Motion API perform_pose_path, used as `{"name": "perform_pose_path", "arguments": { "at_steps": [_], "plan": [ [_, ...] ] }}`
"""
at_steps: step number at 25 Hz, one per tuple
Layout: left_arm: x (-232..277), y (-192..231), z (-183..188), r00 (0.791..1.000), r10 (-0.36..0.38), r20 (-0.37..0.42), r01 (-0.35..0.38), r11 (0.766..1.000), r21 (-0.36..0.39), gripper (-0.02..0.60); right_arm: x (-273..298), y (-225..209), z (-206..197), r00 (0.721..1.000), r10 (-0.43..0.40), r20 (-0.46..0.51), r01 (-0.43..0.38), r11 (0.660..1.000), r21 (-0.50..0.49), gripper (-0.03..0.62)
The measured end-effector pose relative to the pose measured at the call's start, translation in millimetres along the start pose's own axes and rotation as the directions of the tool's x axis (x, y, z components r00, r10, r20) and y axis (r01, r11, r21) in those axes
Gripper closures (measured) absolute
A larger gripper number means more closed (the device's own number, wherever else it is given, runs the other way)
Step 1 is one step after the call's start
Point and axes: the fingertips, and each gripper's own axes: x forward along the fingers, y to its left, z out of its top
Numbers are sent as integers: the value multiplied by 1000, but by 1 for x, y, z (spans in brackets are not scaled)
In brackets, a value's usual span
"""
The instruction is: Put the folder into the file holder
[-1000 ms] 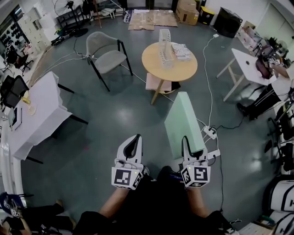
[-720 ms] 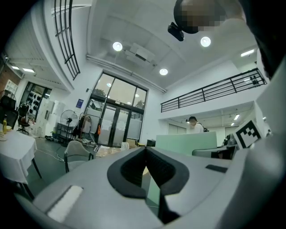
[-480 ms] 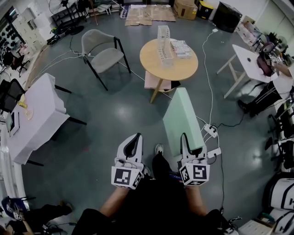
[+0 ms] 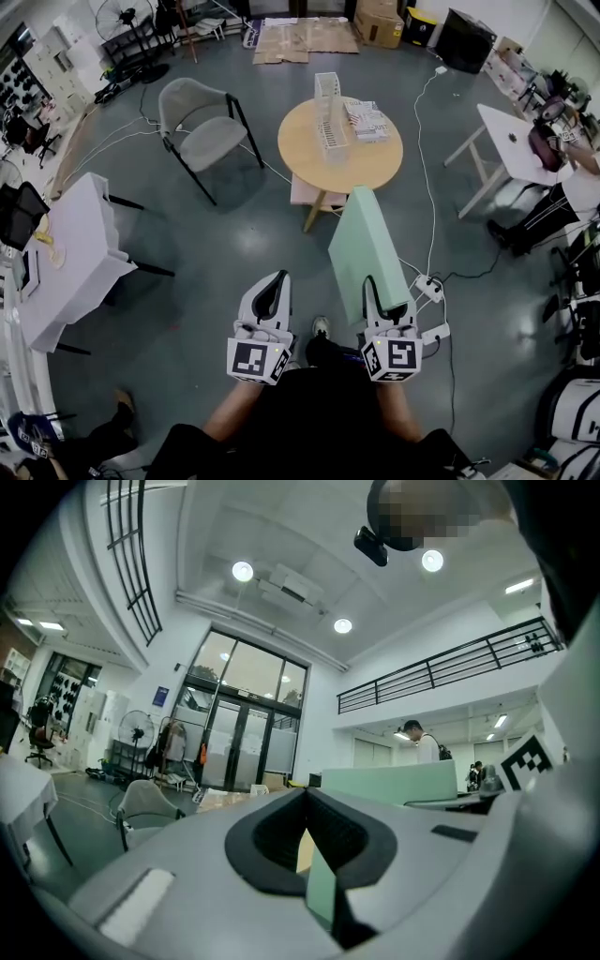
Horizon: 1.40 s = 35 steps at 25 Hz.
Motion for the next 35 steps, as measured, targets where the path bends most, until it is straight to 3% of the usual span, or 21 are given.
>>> {"name": "perform_pose_path", "arguments": {
  "at_steps": [9,18,35],
  "plan": [
    [100,1,-2,999,42,9,-42,999,-4,578,83,-63,11,999,42,3,-42,999,-1,445],
    [149,10,1,995,98,-5,-98,995,2,578,135,-101,24,998,66,6,-66,998,17,447],
    [288,97,0,999,31,-9,-31,999,-19,578,269,-118,35,1000,1,-19,-1,1000,10,448]
  ]
}}
